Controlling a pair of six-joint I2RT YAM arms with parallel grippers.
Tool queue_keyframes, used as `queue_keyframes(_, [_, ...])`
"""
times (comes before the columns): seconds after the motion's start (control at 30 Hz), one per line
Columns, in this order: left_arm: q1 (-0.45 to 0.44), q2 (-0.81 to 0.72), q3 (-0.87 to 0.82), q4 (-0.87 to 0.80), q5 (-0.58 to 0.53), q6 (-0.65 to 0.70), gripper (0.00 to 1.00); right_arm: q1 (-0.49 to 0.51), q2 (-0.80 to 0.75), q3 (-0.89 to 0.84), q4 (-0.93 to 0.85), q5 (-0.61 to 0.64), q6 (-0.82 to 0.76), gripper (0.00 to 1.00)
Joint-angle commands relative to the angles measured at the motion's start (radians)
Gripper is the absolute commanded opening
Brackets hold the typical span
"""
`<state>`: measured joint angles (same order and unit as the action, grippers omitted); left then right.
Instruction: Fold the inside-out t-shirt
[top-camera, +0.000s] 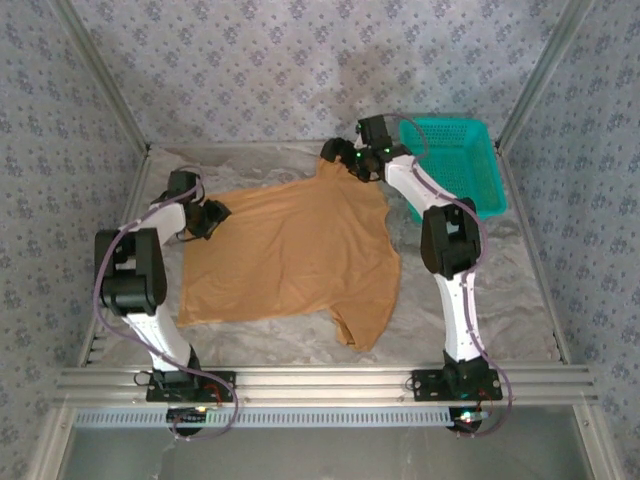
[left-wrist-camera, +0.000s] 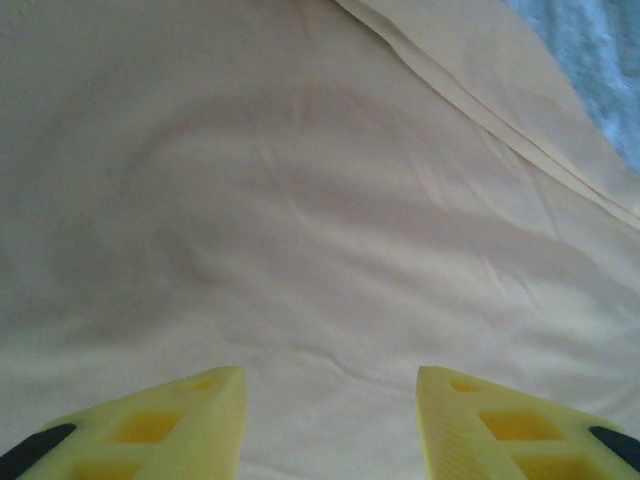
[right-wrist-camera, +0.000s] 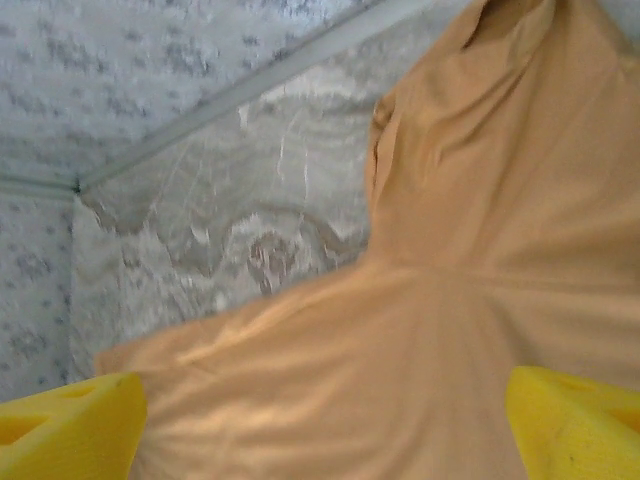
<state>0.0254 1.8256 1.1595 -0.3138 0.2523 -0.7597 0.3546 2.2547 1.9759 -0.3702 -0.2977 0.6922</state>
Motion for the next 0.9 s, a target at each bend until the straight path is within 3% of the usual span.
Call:
queue_keyframes(0.0, [0.017,0.063,0.059,-0.03,-0.026,0.014,0.49,0.003,-0.024,-0.123,-0.074,0.068,-0.101,0.95])
queue_keyframes(0.27, [0.019,0.269,0.295,-0.123,-0.042,0.035,0.49,-0.032,0.053,-0.171,-0.052,0.094,-0.08,0.96])
queue_keyframes(0.67, [0.028,0.552,0.672,-0.22,-0.051,0.058,0.49,-0.087,0.293,0.148,-0.153,0.132,-0.052,0.97])
queue_keyframes(0.87, [0.039,0.532,0.72,-0.243,-0.027,0.08,0.49,-0.091,0.318,0.35,-0.263,0.112,-0.109,0.98])
